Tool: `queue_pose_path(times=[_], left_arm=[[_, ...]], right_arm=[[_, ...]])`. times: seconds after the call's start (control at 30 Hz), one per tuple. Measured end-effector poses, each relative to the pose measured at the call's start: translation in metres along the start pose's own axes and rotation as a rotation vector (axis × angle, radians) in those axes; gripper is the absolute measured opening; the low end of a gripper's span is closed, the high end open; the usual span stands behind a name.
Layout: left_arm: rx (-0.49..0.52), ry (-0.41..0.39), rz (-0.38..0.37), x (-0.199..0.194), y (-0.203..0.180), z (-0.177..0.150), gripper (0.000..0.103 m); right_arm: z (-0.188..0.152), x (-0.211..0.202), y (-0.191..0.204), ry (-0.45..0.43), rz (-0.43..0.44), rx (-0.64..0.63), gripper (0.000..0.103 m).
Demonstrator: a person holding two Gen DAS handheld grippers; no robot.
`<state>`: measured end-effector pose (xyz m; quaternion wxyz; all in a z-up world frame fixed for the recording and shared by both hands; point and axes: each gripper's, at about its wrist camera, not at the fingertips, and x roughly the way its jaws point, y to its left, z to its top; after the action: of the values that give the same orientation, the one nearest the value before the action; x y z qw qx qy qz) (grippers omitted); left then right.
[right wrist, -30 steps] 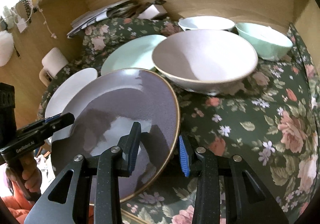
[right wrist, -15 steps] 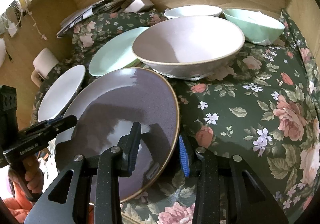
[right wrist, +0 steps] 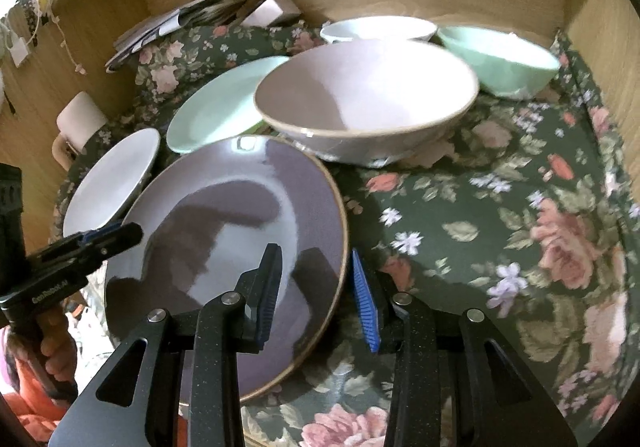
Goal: Organize plates and bowls
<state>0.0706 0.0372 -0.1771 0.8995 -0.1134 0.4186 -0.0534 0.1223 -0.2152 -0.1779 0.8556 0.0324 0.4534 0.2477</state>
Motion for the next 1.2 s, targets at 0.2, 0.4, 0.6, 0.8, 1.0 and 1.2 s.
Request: queue_pose_path(times=[0.2, 0.4, 0.6, 0.8, 1.0, 1.2], left_arm=[[-0.012, -0.05, 0.016, -0.016, 0.005, 0.012, 0.035], [-0.024, -0.115, 0.041, -0.037, 0.01, 0.022, 0.057], [-0.037, -0.173, 0.094, -0.057, 0.024, 0.03, 0.066], [-0.074, -0.192, 0.165, -0.069, 0.049, 0.032, 0.069], [-0.128, -0.171, 0.222, -0.07, 0.081, 0.029, 0.069], [-0.175, -0.159, 0.27, -0.073, 0.111, 0.021, 0.069]], right_arm=[[0.012, -0.02, 0.007, -0.061, -0.003, -0.024, 0.036], [0.026, -0.034, 0.025, -0.122, 0.024, -0.067, 0.045], [0.04, -0.034, 0.051, -0.159, 0.067, -0.126, 0.057], [0.052, -0.021, 0.075, -0.138, 0.119, -0.171, 0.062], [0.061, 0.0, 0.097, -0.097, 0.151, -0.218, 0.062], [0.071, 0.023, 0.117, -0.046, 0.177, -0.257, 0.062]])
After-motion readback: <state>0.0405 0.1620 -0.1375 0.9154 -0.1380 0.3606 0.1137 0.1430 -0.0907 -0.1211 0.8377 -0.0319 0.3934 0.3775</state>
